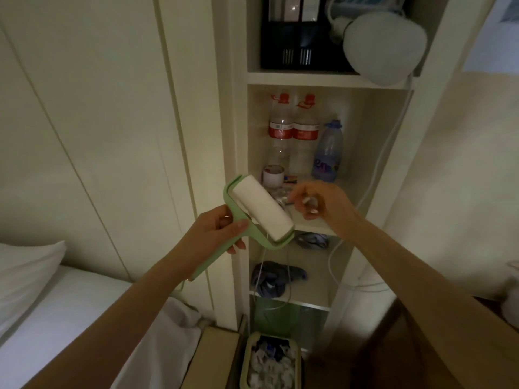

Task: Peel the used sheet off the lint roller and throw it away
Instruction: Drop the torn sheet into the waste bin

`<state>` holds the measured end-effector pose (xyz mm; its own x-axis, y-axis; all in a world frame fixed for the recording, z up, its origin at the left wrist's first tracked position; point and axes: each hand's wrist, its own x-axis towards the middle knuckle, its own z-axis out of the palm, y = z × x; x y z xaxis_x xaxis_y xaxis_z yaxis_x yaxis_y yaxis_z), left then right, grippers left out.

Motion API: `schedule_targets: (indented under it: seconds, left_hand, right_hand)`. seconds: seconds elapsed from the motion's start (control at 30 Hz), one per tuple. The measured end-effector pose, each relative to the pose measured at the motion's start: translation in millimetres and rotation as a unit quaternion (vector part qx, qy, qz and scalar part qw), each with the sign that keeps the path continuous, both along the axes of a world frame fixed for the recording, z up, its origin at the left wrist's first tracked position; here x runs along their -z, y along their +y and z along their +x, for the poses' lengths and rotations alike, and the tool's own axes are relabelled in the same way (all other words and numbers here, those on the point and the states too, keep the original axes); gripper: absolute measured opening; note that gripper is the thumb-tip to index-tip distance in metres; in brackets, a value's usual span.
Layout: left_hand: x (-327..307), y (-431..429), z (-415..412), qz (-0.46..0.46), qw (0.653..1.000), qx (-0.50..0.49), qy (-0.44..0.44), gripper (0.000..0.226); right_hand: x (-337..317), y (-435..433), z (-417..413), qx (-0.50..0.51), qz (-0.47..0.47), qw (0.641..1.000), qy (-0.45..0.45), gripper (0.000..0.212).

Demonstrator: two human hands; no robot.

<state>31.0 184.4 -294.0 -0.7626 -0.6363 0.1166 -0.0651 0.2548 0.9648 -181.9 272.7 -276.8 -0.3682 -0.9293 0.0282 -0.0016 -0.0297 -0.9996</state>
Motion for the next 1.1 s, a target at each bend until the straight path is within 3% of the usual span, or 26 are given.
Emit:
schedule_targets:
  seconds: [0.37, 0.57, 0.77, 0.9, 1.0, 1.1]
  left_hand:
    - [44, 12, -18, 0.090, 0.996, 0.008, -0.012, 0.023]
    - [55, 15, -21, 0.101, 0.995, 0.013, -0.012, 0.024]
    - [72, 12, -17, 0.126, 0.992, 0.004, -0.029, 0.024]
    - [98, 8, -11, 0.144, 0.988, -0.023, -0.052, 0.024]
    - [126, 9, -11, 0.183, 0.978, -0.064, -0.074, 0.025]
    - [159, 10, -17, 0.206, 0.969, -0.089, -0.107, 0.026]
  right_hand:
    - [55, 5, -12, 0.028, 0.074, 0.995, 0.065, 0.040]
    - [67, 13, 1, 0.091, 0.055, 0.989, 0.106, 0.041]
    - [99, 7, 3, 0.176, 0.074, 0.978, 0.084, 0.039]
    - [144, 0, 4, 0.220, 0.143, 0.965, 0.011, 0.040]
    - [188, -8, 0, 0.179, 0.252, 0.949, -0.057, 0.037]
    - [247, -7, -3, 0.160, 0.266, 0.934, -0.174, 0.037]
